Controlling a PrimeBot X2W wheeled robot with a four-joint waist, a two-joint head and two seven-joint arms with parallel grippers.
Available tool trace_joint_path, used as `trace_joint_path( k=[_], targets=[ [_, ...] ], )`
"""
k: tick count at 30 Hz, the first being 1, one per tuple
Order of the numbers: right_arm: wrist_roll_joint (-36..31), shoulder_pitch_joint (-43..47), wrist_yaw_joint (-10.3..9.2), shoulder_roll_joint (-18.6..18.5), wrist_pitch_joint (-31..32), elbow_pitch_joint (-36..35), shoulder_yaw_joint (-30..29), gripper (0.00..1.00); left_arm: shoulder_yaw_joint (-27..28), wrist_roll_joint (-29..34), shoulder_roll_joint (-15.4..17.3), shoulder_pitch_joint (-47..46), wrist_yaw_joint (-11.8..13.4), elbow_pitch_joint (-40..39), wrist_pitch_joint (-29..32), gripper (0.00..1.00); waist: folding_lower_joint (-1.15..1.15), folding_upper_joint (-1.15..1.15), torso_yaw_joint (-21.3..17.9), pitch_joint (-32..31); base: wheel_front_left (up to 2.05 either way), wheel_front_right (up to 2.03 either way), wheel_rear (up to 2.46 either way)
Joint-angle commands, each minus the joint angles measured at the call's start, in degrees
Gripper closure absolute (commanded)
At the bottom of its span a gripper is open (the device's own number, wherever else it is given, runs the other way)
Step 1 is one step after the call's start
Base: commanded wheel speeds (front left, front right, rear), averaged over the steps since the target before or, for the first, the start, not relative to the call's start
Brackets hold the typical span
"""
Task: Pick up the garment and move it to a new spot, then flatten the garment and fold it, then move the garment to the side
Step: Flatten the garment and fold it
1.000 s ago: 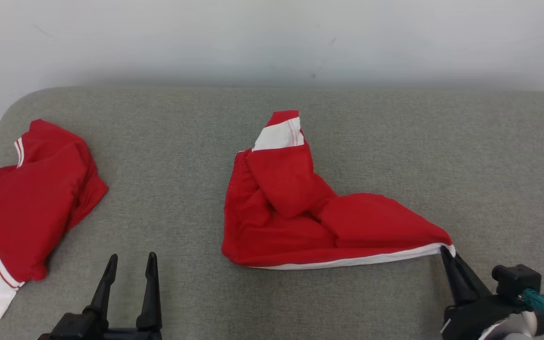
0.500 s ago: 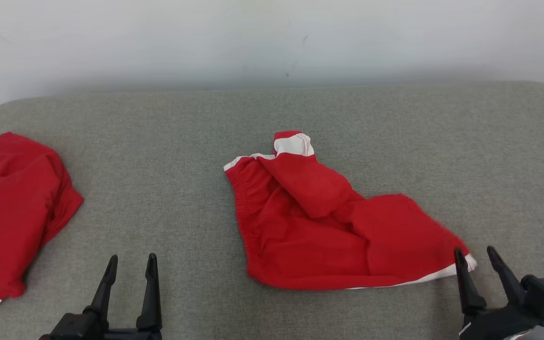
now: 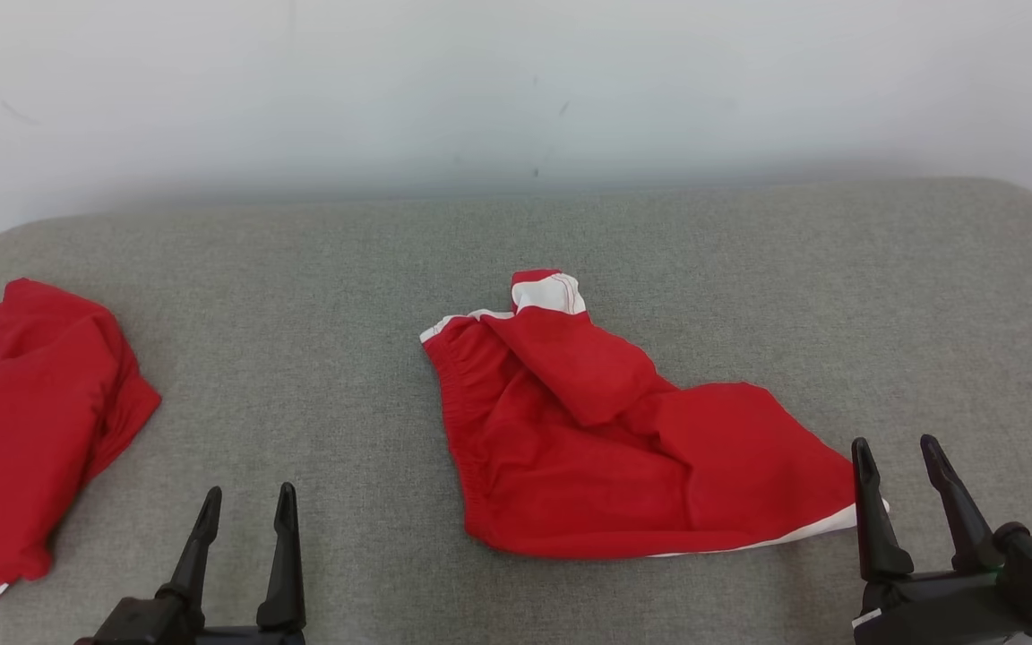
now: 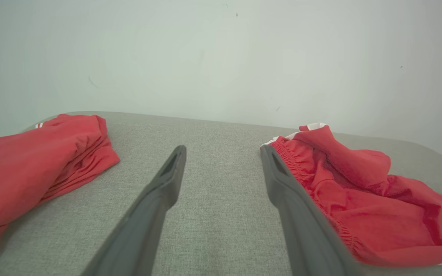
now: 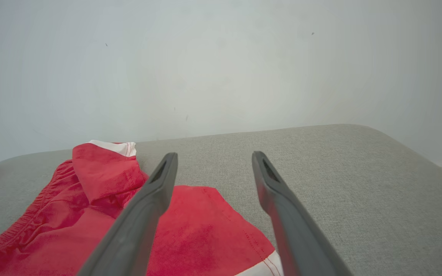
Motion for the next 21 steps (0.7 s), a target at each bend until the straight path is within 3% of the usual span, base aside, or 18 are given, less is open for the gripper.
trace_joint_path(
  k=[1,15,21],
  targets=[
    [-0.7,1.3,-0.13,1.0,-0.3,-1.6,-0.6,0.0,0.2,0.3,0.0,0.8,0.1,-0.3,-0.2,0.0,0.0,0.0,0.0,-0.4,0.0,0.0,0.0],
    [-1.7,4.1,-0.13,4.1,-0.2,-4.7,-0.8,0.0,0.9,0.9,0.5,1.3,0.1,-0.7,-0.2,0.0,0.0,0.0,0.3,-0.5,0.0,0.0,0.0],
    [-1.2,2.8,-0.13,3.8,-0.2,-4.2,0.2,0.0,-6.1,0.6,2.5,-2.1,0.1,1.3,-0.2,0.0,0.0,0.0,-0.8,0.7,0.0,0.0,0.0]
  ],
)
